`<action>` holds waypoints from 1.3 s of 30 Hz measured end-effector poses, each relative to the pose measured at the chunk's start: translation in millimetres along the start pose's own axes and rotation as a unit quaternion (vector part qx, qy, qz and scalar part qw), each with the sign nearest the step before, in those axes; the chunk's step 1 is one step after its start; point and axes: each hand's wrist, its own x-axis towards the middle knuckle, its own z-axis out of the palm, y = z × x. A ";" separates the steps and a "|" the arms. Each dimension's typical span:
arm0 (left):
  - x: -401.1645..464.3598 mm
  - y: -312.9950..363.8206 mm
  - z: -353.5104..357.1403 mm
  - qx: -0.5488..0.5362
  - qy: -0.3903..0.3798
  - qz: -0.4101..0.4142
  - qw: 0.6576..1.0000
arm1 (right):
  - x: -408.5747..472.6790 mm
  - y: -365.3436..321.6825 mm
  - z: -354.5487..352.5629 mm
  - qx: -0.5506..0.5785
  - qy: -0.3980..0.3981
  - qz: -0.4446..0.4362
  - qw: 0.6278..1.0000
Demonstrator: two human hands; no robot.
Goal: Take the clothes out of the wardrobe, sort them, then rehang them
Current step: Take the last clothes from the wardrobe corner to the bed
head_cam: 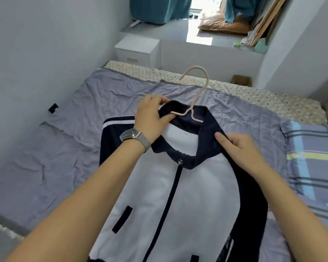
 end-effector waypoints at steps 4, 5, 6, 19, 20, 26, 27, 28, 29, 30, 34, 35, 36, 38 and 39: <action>-13.8 -25.3 15.7 0.050 -0.005 -0.020 0.999 | 30.7 57.9 33.4 -0.008 -0.027 0.055 0.998; -26.2 -36.8 20.7 0.056 -0.008 -0.034 0.998 | 35.2 77.4 44.2 -0.024 -0.032 0.079 0.996; -39.7 -51.0 24.9 0.062 -0.015 -0.055 0.996 | 40.1 95.7 54.2 -0.036 -0.039 0.104 0.993; -126.2 -159.3 17.9 0.065 -0.086 -0.234 0.966 | 113.6 190.8 109.6 -0.372 -0.073 0.213 0.900; -130.0 -161.4 18.4 0.065 -0.090 -0.237 0.965 | 111.8 197.3 111.1 -0.402 -0.126 0.233 0.877; -156.3 -165.4 8.5 0.059 -0.090 -0.249 0.963 | 86.6 187.8 112.4 -0.456 -0.353 0.213 0.788; -162.1 -165.7 5.6 0.057 -0.086 -0.252 0.962 | 82.6 183.6 113.6 -0.473 -0.353 0.210 0.779; -168.4 -166.1 2.1 0.054 -0.083 -0.255 0.962 | 77.9 179.3 116.3 -0.485 -0.351 0.212 0.772; -175.9 -166.3 -2.7 0.052 -0.078 -0.258 0.962 | 73.2 177.1 122.2 -0.496 -0.352 0.212 0.765; -185.7 -166.9 -8.3 0.050 -0.076 -0.262 0.961 | 66.8 168.7 130.0 -0.501 -0.348 0.207 0.765; -244.2 -168.9 -44.3 0.058 -0.063 -0.286 0.954 | 27.8 94.5 184.4 -0.453 -0.335 0.124 0.817; -262.7 -168.6 -57.8 0.067 -0.059 -0.293 0.952 | 13.6 70.1 202.7 -0.434 -0.332 0.094 0.832; -283.1 -168.4 -73.5 0.076 -0.055 -0.302 0.949 | -3.2 43.9 221.5 -0.417 -0.333 0.061 0.844; -328.8 -167.5 -111.0 0.092 -0.044 -0.329 0.939 | -41.1 -8.4 260.8 -0.394 -0.346 -0.010 0.852; -354.8 -167.5 -131.3 0.099 -0.032 -0.342 0.934 | -63.5 -33.9 280.1 -0.388 -0.358 -0.041 0.849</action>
